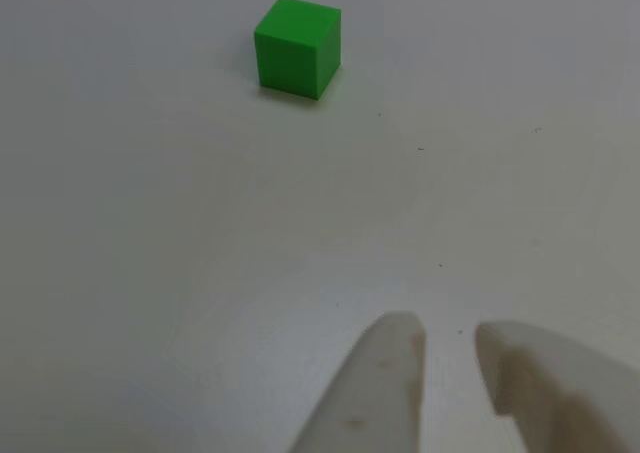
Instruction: Pick up green cube and drop it in the blue box
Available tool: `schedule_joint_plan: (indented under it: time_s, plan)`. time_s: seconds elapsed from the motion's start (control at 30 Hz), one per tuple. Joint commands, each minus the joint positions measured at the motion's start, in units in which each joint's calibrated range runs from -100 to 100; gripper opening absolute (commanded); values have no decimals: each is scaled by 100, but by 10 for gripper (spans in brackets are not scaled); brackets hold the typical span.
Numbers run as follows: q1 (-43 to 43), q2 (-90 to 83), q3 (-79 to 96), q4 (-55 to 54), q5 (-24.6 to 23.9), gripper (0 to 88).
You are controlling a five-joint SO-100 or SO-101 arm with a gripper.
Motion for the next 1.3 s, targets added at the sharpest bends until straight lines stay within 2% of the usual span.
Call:
schedule_joint_plan:
  time_s: [0.0,0.17,0.67,1.27]
  plan:
    - [-2,51,-100,-81,-5,21]
    - [12,887,-705,-89,-5,21]
    - [-39,4806,-5050,-81,0,22]
    - [-46,8183,-8085,-72,34,22]
